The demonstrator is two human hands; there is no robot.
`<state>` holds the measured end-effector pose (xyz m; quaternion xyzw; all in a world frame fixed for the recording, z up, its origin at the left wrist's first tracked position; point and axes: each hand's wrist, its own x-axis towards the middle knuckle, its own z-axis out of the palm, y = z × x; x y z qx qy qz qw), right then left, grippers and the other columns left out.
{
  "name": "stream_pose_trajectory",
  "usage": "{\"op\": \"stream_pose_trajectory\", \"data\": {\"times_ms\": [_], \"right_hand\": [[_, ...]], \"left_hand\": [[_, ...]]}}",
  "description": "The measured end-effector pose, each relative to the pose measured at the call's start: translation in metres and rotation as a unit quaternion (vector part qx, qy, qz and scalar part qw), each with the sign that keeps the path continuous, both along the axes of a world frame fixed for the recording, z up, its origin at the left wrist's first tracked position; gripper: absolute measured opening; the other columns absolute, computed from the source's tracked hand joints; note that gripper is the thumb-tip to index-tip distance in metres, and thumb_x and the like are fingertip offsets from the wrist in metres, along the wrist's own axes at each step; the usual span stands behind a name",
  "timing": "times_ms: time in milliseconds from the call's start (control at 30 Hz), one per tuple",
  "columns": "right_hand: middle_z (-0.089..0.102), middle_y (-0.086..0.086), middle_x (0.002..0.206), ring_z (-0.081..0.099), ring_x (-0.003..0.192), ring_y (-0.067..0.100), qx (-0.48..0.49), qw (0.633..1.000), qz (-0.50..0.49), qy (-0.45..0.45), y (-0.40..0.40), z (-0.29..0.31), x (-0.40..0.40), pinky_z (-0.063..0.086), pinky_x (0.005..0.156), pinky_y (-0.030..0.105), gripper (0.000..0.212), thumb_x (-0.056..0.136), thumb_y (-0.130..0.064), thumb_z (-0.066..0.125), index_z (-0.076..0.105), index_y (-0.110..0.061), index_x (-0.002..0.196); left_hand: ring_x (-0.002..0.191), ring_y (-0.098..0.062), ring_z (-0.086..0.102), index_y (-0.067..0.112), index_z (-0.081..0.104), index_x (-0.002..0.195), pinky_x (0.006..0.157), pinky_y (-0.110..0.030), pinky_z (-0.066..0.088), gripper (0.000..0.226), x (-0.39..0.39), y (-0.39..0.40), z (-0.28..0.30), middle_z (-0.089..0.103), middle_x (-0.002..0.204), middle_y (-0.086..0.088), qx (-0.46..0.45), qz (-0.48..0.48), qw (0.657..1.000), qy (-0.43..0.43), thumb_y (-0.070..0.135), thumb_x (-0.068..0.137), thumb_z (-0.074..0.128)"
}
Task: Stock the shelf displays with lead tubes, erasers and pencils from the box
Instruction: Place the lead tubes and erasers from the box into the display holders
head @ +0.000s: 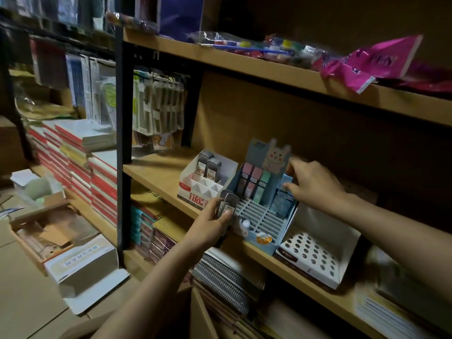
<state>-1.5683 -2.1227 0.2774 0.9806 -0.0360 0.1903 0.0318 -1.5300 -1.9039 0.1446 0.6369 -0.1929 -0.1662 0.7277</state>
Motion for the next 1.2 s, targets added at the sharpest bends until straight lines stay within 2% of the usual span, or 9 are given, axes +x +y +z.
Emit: {"op": "stream_pose_trajectory", "data": {"times_ms": [233, 400, 567, 767, 867, 933, 1000, 1100, 1200], "right_hand": [[0.067, 0.003, 0.086, 0.067, 0.081, 0.026, -0.029, 1.0, -0.003, -0.005, 0.0, -0.011, 0.002, 0.051, 0.062, 0.034, 0.029, 0.083, -0.029, 0.074, 0.047, -0.02, 0.09], [0.068, 0.005, 0.087, 0.067, 0.081, 0.024, -0.04, 0.999, -0.005, -0.026, 0.006, -0.02, 0.002, 0.051, 0.064, 0.034, 0.03, 0.085, -0.032, 0.073, 0.051, -0.018, 0.098], [0.062, 0.003, 0.102, 0.054, 0.108, 0.026, -0.157, 0.985, -0.056, -0.055, 0.004, -0.024, 0.005, 0.036, 0.099, 0.044, 0.031, 0.083, -0.041, 0.072, 0.06, -0.019, 0.101], [0.058, 0.004, 0.12, 0.041, 0.126, 0.027, -0.175, 0.979, -0.098, -0.032, 0.005, -0.03, 0.006, 0.027, 0.108, 0.049, 0.032, 0.086, -0.043, 0.067, 0.066, -0.018, 0.106], [0.055, 0.004, 0.125, 0.036, 0.131, 0.028, -0.173, 0.979, -0.107, -0.011, 0.008, -0.028, 0.005, 0.023, 0.111, 0.052, 0.03, 0.09, -0.045, 0.061, 0.067, -0.02, 0.107], [0.052, 0.005, 0.13, 0.036, 0.134, 0.029, -0.156, 0.982, -0.106, -0.015, 0.01, -0.026, 0.003, 0.021, 0.113, 0.053, 0.03, 0.092, -0.044, 0.059, 0.068, -0.021, 0.108], [0.053, 0.006, 0.126, 0.046, 0.123, 0.026, -0.116, 0.989, -0.059, -0.065, 0.014, -0.024, 0.001, 0.034, 0.106, 0.047, 0.031, 0.092, -0.041, 0.059, 0.066, -0.021, 0.115], [0.062, -0.006, 0.109, 0.059, 0.092, 0.004, 0.108, 0.991, 0.071, -0.047, 0.038, -0.021, -0.003, 0.045, 0.077, 0.011, 0.033, 0.09, -0.039, 0.064, 0.065, -0.023, 0.119], [0.066, -0.019, 0.089, 0.062, 0.077, -0.006, 0.248, 0.962, 0.109, 0.026, 0.068, -0.028, 0.002, 0.043, 0.059, 0.003, 0.036, 0.083, -0.041, 0.074, 0.066, -0.031, 0.117]], "left_hand": [[0.087, -0.012, 0.065, 0.029, 0.049, 0.124, 0.064, -0.02, 0.05, 0.025, 0.001, -0.004, -0.002, 0.062, 0.104, -0.001, 0.001, 0.024, 1.0, -0.007, 0.021, 0.1, 0.049], [0.086, -0.011, 0.064, 0.03, 0.048, 0.116, 0.065, -0.021, 0.049, 0.019, 0.0, -0.005, -0.001, 0.06, 0.103, -0.001, -0.004, 0.023, 1.0, -0.007, 0.019, 0.1, 0.048], [0.09, -0.015, 0.064, 0.027, 0.048, 0.12, 0.07, -0.025, 0.052, 0.021, -0.002, -0.005, -0.001, 0.061, 0.104, -0.003, -0.006, 0.02, 1.0, -0.005, 0.019, 0.1, 0.048], [0.085, -0.013, 0.067, 0.032, 0.051, 0.112, 0.064, -0.021, 0.052, 0.017, -0.002, -0.004, -0.002, 0.064, 0.103, -0.001, -0.01, 0.018, 1.0, 0.001, 0.02, 0.1, 0.05], [0.083, -0.012, 0.07, 0.025, 0.056, 0.116, 0.067, -0.02, 0.054, 0.021, -0.001, -0.002, 0.001, 0.071, 0.098, -0.002, -0.054, 0.01, 0.998, 0.018, 0.014, 0.097, 0.053], [0.089, -0.018, 0.07, 0.018, 0.058, 0.12, 0.074, -0.027, 0.054, 0.026, 0.001, 0.001, 0.004, 0.072, 0.102, -0.006, -0.085, -0.005, 0.996, 0.031, 0.011, 0.095, 0.055], [0.09, -0.021, 0.07, 0.015, 0.059, 0.12, 0.072, -0.028, 0.055, 0.026, 0.002, 0.005, 0.007, 0.072, 0.104, -0.008, -0.116, -0.025, 0.992, 0.041, 0.011, 0.094, 0.056], [0.083, -0.02, 0.069, 0.011, 0.059, 0.119, 0.066, -0.026, 0.054, 0.025, 0.0, 0.011, 0.009, 0.072, 0.1, -0.009, -0.133, -0.053, 0.988, 0.052, 0.013, 0.093, 0.058], [0.084, -0.018, 0.069, 0.014, 0.058, 0.12, 0.069, -0.028, 0.054, 0.027, -0.001, 0.015, 0.01, 0.072, 0.101, -0.008, -0.118, -0.071, 0.99, 0.039, 0.018, 0.093, 0.059]]}}
